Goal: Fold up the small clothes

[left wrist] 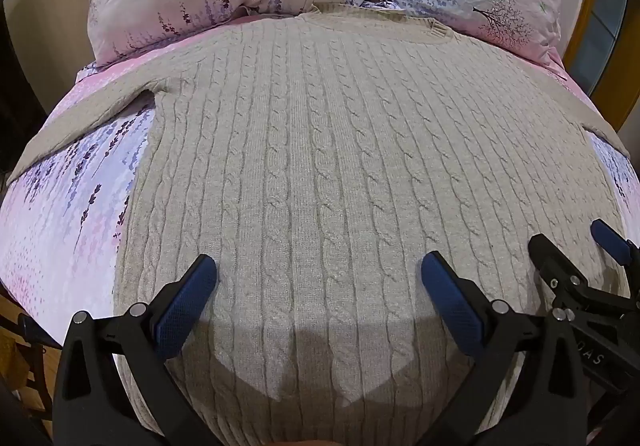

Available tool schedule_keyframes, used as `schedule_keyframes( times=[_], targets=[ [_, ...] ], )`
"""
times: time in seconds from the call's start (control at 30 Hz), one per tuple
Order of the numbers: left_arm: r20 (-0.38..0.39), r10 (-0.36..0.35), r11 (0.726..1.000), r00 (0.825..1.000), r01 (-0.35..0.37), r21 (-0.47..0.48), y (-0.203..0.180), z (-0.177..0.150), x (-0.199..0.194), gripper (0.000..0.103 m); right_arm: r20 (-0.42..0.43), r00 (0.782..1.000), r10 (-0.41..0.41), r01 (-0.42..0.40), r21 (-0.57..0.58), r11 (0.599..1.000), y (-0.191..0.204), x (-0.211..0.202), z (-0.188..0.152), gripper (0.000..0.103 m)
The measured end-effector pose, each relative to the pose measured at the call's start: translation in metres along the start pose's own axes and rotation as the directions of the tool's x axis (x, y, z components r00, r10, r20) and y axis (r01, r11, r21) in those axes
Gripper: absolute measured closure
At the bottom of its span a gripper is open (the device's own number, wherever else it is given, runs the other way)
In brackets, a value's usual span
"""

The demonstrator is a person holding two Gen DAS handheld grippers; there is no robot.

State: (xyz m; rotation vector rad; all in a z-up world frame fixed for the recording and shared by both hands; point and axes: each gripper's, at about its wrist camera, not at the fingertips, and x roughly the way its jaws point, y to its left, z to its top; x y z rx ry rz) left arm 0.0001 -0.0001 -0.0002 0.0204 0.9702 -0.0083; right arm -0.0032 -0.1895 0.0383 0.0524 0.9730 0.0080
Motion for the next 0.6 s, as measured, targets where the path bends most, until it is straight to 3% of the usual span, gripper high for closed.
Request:
schedule_keyframes(
  times=[0.6],
  targets=[
    [0.004,-0.001,1.0,1.0,0.001,-0.001,0.0001,0.0,-0.0002,0.001,0.0,1.0,0.001,-0.001,0.0,1.0,-0.0001,0.0002,0.0005,0.002]
  ],
)
